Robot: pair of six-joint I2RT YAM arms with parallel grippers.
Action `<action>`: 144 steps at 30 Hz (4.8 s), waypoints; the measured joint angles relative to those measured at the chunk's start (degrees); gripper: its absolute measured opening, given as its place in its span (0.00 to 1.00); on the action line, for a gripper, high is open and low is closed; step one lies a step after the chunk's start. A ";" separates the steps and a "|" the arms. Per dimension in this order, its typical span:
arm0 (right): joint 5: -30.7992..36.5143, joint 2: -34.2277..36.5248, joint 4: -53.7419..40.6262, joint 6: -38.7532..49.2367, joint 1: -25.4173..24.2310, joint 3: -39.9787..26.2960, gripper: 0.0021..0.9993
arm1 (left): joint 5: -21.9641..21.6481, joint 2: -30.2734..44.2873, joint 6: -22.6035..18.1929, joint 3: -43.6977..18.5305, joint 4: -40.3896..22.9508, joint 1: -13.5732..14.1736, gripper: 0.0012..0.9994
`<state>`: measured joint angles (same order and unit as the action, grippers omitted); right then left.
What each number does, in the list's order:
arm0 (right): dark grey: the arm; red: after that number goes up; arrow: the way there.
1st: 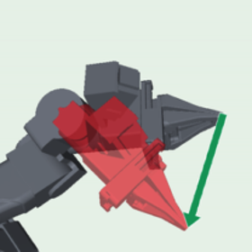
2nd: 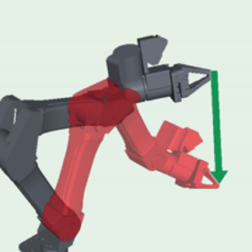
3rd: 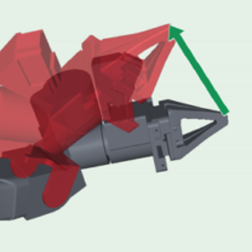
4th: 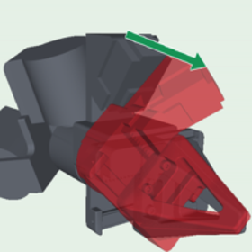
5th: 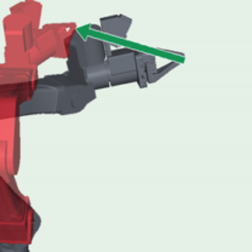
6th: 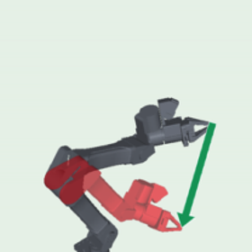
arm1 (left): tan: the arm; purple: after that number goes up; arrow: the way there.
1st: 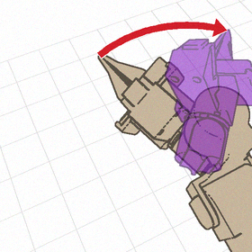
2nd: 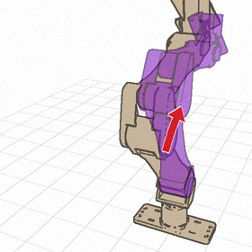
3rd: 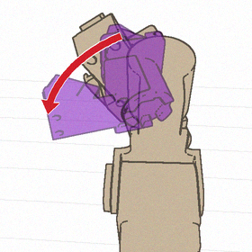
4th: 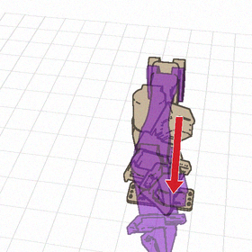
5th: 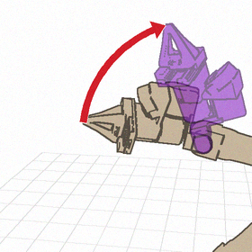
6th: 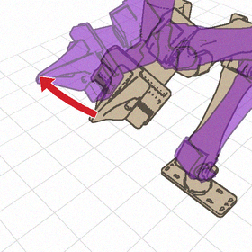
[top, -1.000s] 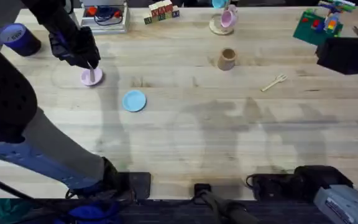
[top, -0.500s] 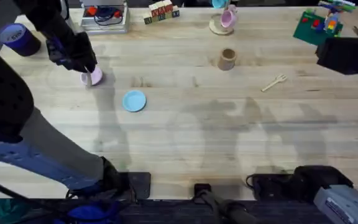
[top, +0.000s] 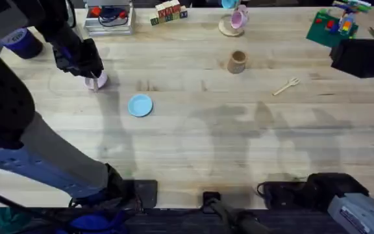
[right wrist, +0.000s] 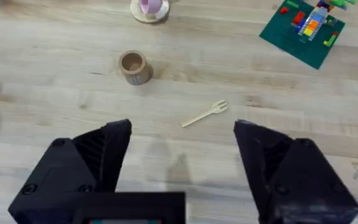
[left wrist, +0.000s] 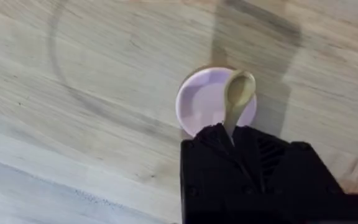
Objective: Pick up a utensil and set it on the pink plate, then put the other utensil in the container.
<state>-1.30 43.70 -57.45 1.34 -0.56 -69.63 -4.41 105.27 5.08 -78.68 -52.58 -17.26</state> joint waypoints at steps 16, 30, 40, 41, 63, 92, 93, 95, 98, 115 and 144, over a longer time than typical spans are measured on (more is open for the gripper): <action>0.00 0.02 -0.04 0.00 0.00 0.00 1.00 | 0.07 3.72 0.02 0.09 1.25 0.02 0.04; -0.01 0.01 -0.04 0.00 0.00 0.00 1.00 | 0.09 3.74 0.04 0.10 1.67 0.02 0.14; 0.00 0.00 -0.04 0.00 0.00 0.00 1.00 | 0.09 3.74 0.04 0.11 1.67 0.02 0.24; -0.01 0.01 -0.04 0.00 0.00 0.00 1.00 | 0.09 3.74 0.04 0.11 1.67 0.02 0.25; -0.02 0.00 -0.04 0.00 0.00 0.00 1.00 | 1.31 3.74 0.04 -4.11 -3.67 0.02 0.34; -0.01 0.00 -0.04 0.00 0.00 0.00 1.00 | 3.59 3.73 0.07 -13.63 -12.39 0.14 0.78; -0.01 0.01 -0.04 0.00 0.00 0.00 1.00 | 3.57 3.57 0.07 -13.63 -12.39 0.25 0.79; -0.01 0.00 -0.04 0.00 0.00 0.00 1.00 | 3.56 2.73 0.07 -13.63 -12.41 0.61 0.79; 0.00 0.01 -0.04 0.00 0.00 0.00 1.00 | 3.56 -0.53 -0.05 -13.63 -12.86 1.77 0.79; -0.02 0.00 -0.04 0.00 0.00 0.00 1.00 | 10.54 -21.80 -7.60 -13.70 -20.21 17.30 0.89; -0.02 0.00 -1.92 -0.02 0.00 0.00 1.00 | 27.31 -26.15 -32.69 -10.26 -20.21 22.32 1.00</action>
<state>-1.32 43.70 -59.37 1.32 -0.56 -69.63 22.90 79.12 -27.61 -88.94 -72.79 5.07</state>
